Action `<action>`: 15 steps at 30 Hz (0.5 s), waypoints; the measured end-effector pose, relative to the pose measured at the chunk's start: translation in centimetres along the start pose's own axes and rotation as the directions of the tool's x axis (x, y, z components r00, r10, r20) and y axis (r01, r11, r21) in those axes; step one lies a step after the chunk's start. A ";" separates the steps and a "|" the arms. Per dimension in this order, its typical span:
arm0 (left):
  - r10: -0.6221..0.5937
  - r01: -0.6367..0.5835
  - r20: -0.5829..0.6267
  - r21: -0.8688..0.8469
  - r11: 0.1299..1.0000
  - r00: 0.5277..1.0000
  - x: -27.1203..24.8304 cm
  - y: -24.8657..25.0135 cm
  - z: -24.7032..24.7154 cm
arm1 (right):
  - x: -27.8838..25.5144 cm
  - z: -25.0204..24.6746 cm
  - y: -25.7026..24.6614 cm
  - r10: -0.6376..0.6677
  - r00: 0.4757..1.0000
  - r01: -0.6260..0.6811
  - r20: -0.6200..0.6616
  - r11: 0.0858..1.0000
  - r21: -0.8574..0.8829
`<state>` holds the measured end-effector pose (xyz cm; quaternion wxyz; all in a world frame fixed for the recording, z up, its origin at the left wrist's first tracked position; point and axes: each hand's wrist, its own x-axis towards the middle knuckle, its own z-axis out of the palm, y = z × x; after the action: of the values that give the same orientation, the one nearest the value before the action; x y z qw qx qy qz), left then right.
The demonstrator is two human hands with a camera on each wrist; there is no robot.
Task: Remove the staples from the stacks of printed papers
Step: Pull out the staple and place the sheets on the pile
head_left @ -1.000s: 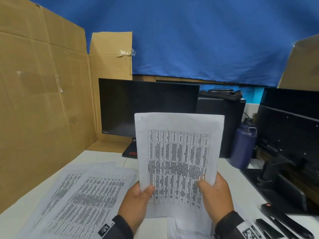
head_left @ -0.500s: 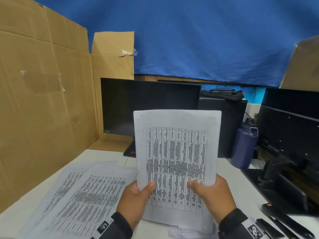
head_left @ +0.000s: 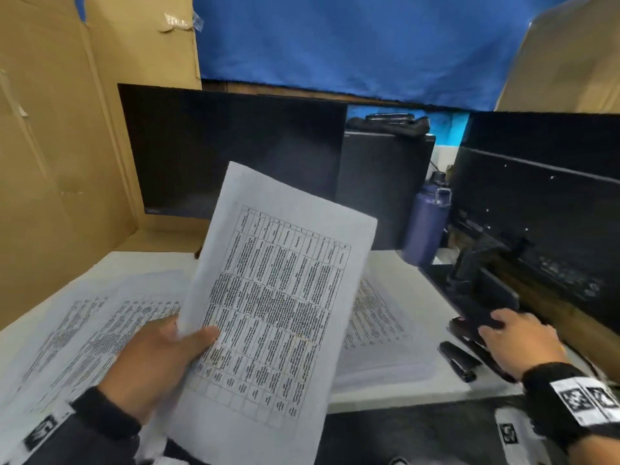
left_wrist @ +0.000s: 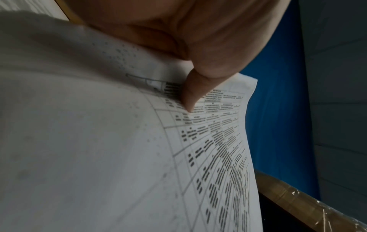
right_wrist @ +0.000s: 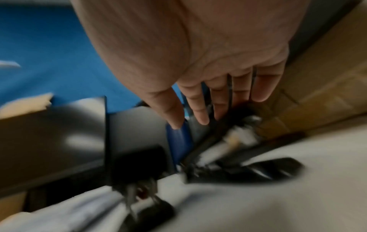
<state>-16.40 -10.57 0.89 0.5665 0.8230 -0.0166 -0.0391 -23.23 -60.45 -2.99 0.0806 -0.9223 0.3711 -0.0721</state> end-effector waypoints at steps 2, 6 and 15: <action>-0.026 0.025 0.023 0.051 0.998 0.999 -0.4 -0.2 0.3 | 0.3 1.6 1.1 0.014 0.993 -0.005 0.115 0.997 -0.075; -0.048 0.043 0.053 0.098 0.994 0.997 -0.8 -1.0 0.8 | -0.1 2.7 1.0 0.093 0.990 -0.105 0.104 0.987 0.118; 0.032 -0.054 0.083 0.277 0.959 0.996 -2.1 -0.3 1.9 | -6.2 -8.5 -5.4 -0.008 1.000 0.010 -0.010 0.061 0.998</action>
<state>-18.69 -12.10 0.02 0.4444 0.8919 -0.0620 -0.0560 -25.71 -53.08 5.97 0.6899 -0.6189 0.2150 -0.3080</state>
